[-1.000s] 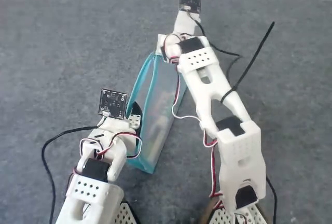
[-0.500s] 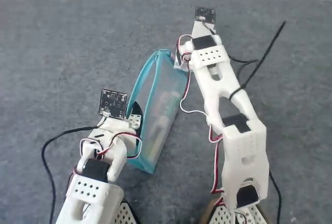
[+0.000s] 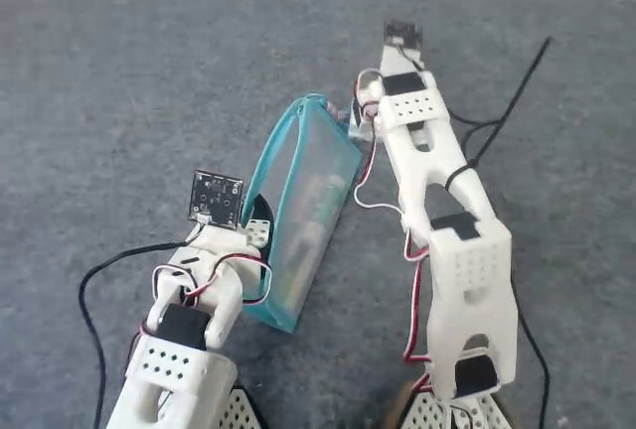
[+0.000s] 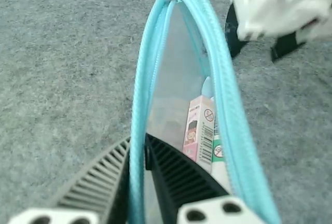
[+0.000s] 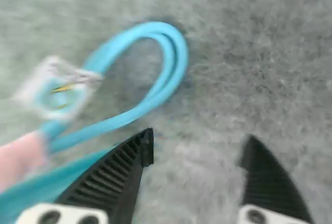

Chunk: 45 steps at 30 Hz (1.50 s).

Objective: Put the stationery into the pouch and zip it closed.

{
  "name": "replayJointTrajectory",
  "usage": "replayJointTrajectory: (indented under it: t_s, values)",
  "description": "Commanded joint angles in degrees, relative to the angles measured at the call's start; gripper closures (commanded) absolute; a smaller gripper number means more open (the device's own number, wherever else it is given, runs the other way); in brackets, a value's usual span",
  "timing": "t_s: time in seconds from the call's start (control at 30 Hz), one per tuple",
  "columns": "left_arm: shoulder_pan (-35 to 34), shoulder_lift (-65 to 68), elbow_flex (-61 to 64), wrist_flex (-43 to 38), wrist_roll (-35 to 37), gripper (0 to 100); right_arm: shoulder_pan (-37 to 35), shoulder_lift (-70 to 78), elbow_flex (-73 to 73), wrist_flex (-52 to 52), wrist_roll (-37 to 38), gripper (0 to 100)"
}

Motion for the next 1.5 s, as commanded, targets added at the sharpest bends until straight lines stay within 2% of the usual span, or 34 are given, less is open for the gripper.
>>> replayJointTrajectory:
  t_s: [0.0,0.17,0.23,0.37,0.43,0.73,1.2,1.37,1.47]
  values:
    - [0.88,-0.09,-0.48,0.26,-0.88,99,0.40,0.31,-1.14,-4.62,1.23,68.2]
    - [0.88,-0.09,-0.57,0.26,-0.88,99,0.13,-0.66,-1.32,-7.69,0.44,68.2]
    - [0.88,-0.09,-0.57,0.26,-0.88,99,0.22,-2.51,-1.41,-6.55,-3.78,69.0]
    - [0.88,-0.09,-0.57,0.26,-0.88,99,1.63,-5.93,-1.41,-2.59,-14.86,78.3]
    - [0.88,-0.09,-0.66,0.26,-0.88,99,1.98,-6.81,-1.41,-2.51,-16.88,81.9]
    - [0.88,-0.09,-0.66,0.26,-0.88,99,0.48,-6.46,-1.41,-12.35,-16.88,82.2]
    - [0.88,-0.09,-0.57,0.26,-0.88,99,-1.54,1.71,-1.41,-19.30,-16.88,82.2]
    - [0.79,-0.18,-0.57,0.26,-0.88,99,-1.63,4.26,-1.41,-18.33,-16.88,82.6]
    - [0.79,-0.18,-0.57,0.26,-0.88,99,-1.10,4.09,-1.41,-13.49,-16.79,82.6]
